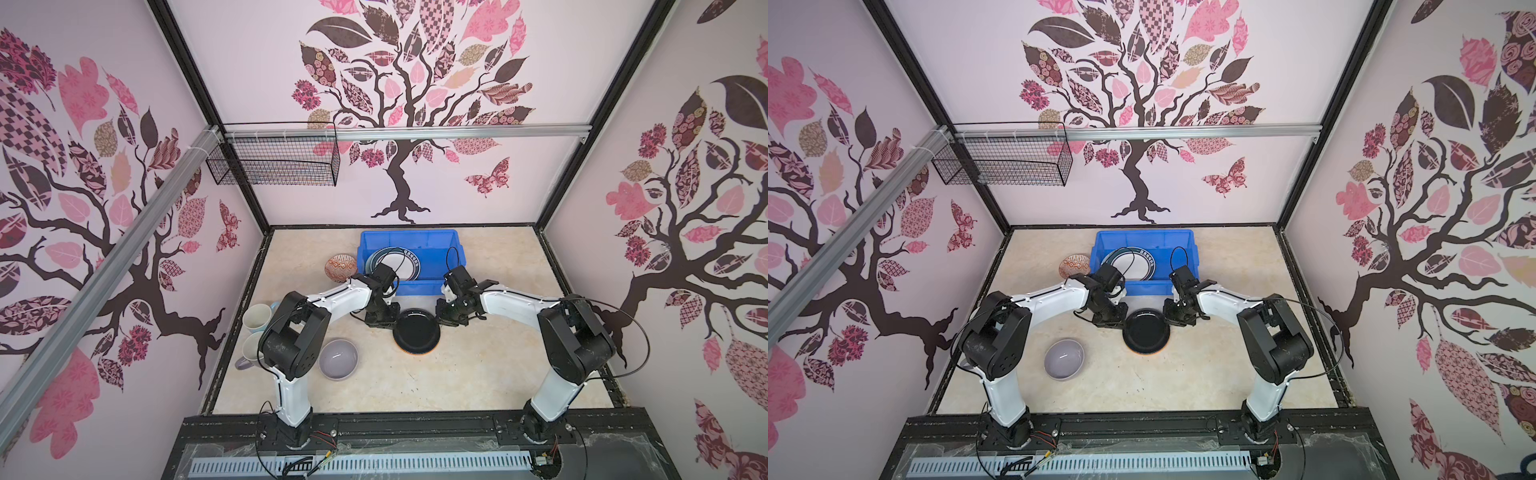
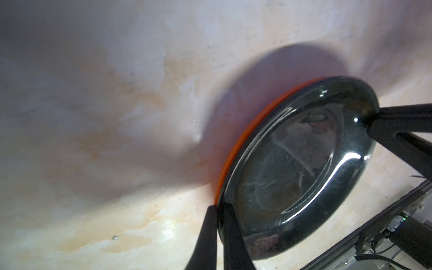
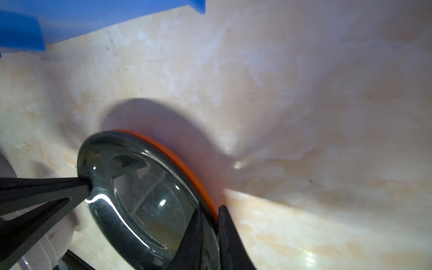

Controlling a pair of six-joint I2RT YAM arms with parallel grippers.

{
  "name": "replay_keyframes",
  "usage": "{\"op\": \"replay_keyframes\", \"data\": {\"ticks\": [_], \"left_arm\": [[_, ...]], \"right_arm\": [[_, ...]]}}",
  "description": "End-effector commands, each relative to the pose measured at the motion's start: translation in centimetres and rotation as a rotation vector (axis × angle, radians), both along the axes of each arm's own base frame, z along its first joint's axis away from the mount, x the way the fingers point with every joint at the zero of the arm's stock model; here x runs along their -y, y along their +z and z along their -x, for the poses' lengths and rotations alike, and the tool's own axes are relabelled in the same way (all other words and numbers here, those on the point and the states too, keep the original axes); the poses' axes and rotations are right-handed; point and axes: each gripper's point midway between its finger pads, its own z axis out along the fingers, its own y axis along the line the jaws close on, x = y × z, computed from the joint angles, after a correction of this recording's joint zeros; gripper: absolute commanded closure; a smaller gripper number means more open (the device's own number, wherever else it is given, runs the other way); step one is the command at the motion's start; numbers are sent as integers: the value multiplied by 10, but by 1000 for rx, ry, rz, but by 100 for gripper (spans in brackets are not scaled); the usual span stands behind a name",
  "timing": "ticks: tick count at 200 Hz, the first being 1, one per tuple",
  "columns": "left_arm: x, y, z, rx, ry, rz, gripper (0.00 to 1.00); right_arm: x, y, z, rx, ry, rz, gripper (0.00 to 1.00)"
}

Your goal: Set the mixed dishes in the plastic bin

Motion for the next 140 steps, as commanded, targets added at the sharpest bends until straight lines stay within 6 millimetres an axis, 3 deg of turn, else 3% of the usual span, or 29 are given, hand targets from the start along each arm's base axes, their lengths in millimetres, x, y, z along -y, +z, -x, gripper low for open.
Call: {"op": "replay_keyframes", "data": {"ticks": [1, 40, 75, 107, 140], "left_arm": [[16, -7, -4, 9, -20, 17, 95], [17, -6, -4, 13, -26, 19, 94], [18, -6, -4, 15, -30, 25, 94], [18, -4, -5, 19, -32, 27, 94], [13, 3, -7, 32, -20, 22, 91]], "right_arm": [[1, -16, 7, -43, 17, 16, 81], [2, -21, 10, -49, 15, 16, 86], [2, -20, 11, -52, 22, 18, 100], [4, -7, 12, -36, 32, 19, 100], [4, 20, 9, 16, 38, 9, 100]]}}
